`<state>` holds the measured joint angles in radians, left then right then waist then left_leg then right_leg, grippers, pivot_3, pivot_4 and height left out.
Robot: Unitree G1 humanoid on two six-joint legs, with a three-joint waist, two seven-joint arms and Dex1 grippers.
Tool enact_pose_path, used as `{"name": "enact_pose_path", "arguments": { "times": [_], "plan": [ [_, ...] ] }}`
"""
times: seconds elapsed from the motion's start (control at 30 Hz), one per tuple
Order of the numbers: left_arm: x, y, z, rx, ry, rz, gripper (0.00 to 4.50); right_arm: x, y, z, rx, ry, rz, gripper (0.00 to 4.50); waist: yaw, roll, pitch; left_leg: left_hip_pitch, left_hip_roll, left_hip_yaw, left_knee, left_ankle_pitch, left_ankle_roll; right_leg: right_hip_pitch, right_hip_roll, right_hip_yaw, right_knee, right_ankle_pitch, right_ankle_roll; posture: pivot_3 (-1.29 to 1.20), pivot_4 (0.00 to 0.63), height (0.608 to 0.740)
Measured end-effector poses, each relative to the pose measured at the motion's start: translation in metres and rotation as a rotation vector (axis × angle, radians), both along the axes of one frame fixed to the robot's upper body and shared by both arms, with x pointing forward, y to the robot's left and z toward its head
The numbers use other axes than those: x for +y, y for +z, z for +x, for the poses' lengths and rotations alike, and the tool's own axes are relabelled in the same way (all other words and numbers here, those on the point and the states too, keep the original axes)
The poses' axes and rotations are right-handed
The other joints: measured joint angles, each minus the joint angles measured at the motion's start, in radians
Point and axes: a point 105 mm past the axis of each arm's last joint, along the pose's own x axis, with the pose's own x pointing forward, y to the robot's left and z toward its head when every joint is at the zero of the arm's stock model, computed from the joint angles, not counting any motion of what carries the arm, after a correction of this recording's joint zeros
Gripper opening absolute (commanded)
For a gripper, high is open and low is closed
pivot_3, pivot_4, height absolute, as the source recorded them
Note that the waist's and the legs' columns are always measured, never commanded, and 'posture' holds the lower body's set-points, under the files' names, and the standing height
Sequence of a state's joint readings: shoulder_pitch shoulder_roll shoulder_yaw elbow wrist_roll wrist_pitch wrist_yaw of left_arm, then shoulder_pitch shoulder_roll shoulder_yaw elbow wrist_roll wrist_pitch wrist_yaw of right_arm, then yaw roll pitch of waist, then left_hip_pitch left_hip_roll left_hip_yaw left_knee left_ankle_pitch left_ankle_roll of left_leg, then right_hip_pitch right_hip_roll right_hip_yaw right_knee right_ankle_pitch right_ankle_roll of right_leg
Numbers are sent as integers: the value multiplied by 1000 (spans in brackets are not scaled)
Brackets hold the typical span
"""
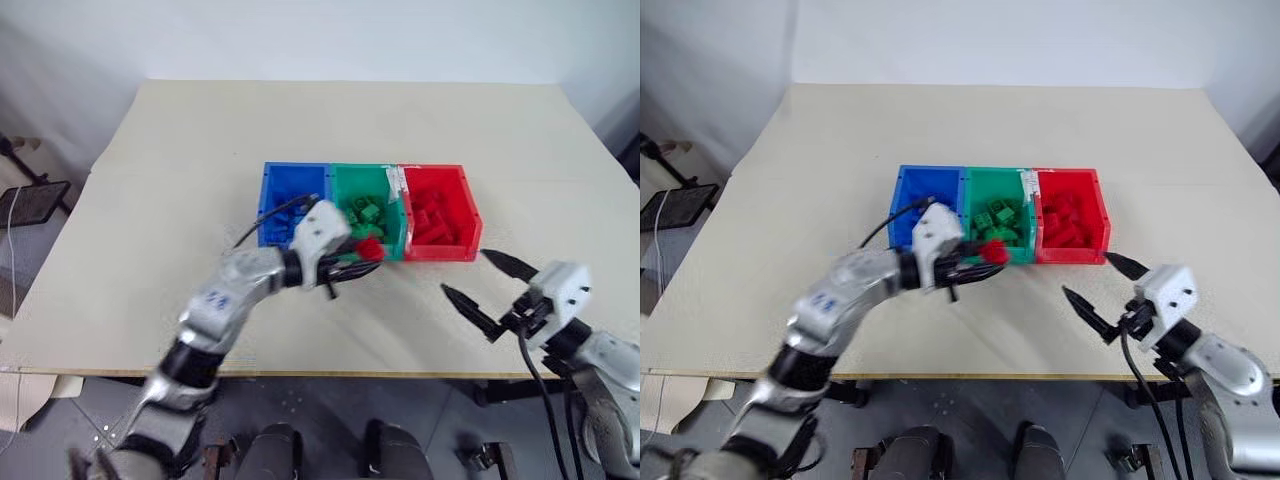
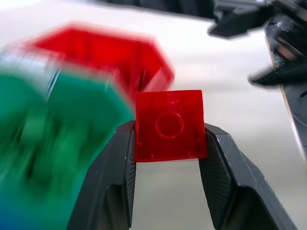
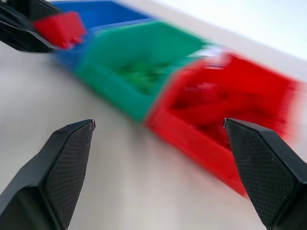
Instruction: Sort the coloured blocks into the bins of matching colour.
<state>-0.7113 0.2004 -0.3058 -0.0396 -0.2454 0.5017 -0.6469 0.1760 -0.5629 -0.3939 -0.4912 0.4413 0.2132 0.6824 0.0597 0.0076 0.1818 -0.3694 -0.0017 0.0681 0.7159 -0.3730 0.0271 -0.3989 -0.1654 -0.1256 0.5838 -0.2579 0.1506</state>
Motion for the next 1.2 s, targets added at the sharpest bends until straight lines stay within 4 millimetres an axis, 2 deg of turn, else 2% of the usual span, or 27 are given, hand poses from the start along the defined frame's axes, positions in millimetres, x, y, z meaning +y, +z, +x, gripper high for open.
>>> {"name": "enact_pose_path", "arguments": {
  "times": [0.07, 0.17, 0.23, 0.3, 0.43, 0.5, 0.6, 0.73, 0.8, 0.87, 1.07, 1.17, 1.2],
  "plan": [
    [-28, 11, 11, -62, -28, -8, 1478, -9, -4, -12, 16, -68, -3, 4500, 0, -1, 0, -1, 0, 0, -1, 0, 0, 0, 0, -2, -1, 0, 0, 0, 150, 740],
    [-66, 29, 27, -201, -45, 31, 1478, -11, -6, -23, 19, -132, 4, 4500, 3, -2, 1, -1, 0, -1, -2, 0, 1, 0, 0, -3, -2, 0, 0, 0, 150, 740],
    [-83, 37, 35, -276, -41, 59, 1478, -10, -4, -28, 10, -158, 7, 4500, 0, -1, 1, -1, 0, 0, -2, 0, 2, 0, 0, -2, -3, 0, 0, 0, 150, 740],
    [-92, 34, 44, -283, -6, 91, 1478, -9, -3, -30, 5, -176, 11, 4500, -3, -2, 1, -1, 0, 0, -3, -1, 3, 0, 0, -2, -4, 0, 0, 0, 150, 740],
    [-93, 13, 63, -248, 75, 150, 2820, 1, -5, -36, 11, -172, 45, 4500, -9, -2, 1, -1, 0, 0, -5, -1, 4, -2, 0, -2, -5, 0, 0, 0, 150, 740],
    [-86, 14, 72, -243, 122, 152, 3458, 4, -5, -37, 11, -172, 55, 4500, -8, -2, 1, -2, 0, 0, -5, -1, 4, -3, 0, -2, -5, 0, 0, 0, 150, 740],
    [-86, 23, 73, -278, 127, 122, 4391, 9, -6, -35, 14, -162, 69, 4500, -4, -2, 1, -3, 0, 0, -4, -1, 4, -3, 0, -2, -5, 0, 0, 0, 150, 740],
    [-81, 33, 64, -309, 62, 29, 4455, 11, -5, -33, 14, -150, 70, 4500, -7, -2, 1, -3, 1, 0, -5, -1, 5, -3, 0, -2, -5, 0, 0, 0, 150, 740],
    [-71, 35, 56, -326, 17, -25, 4455, 16, -2, -31, 10, -100, 51, 4500, -12, -2, 1, -2, 1, 0, -4, -1, 4, -4, 0, -2, -4, 0, 0, 0, 150, 740],
    [-52, 32, 49, -342, -21, -50, 4455, 20, 4, -27, 3, -32, 16, 4500, -26, -1, 1, 0, 1, 0, -4, -1, 4, -4, 0, 1, -2, 0, 0, 0, 150, 740],
    [36, 5, 37, -304, -23, -23, 4455, 16, 4, -13, 69, 125, -42, 4500, -37, -1, 1, 1, 2, -4, -2, -1, 4, -4, 0, 1, 1, 0, 0, 0, 150, 740],
    [98, -17, 26, -286, 25, 92, 4455, 21, 4, -7, 89, 228, -77, 4500, -38, -1, 1, 1, 2, -4, -2, -1, 4, -4, 0, 2, 1, 0, 0, 0, 150, 740],
    [111, -21, 24, -273, 41, 110, 4455, 19, 2, -7, 101, 238, -81, 4500, -35, -1, 1, 1, 2, -4, -1, -1, 4, -4, 0, 2, 1, 0, 0, 0, 150, 740]
  ]
}}
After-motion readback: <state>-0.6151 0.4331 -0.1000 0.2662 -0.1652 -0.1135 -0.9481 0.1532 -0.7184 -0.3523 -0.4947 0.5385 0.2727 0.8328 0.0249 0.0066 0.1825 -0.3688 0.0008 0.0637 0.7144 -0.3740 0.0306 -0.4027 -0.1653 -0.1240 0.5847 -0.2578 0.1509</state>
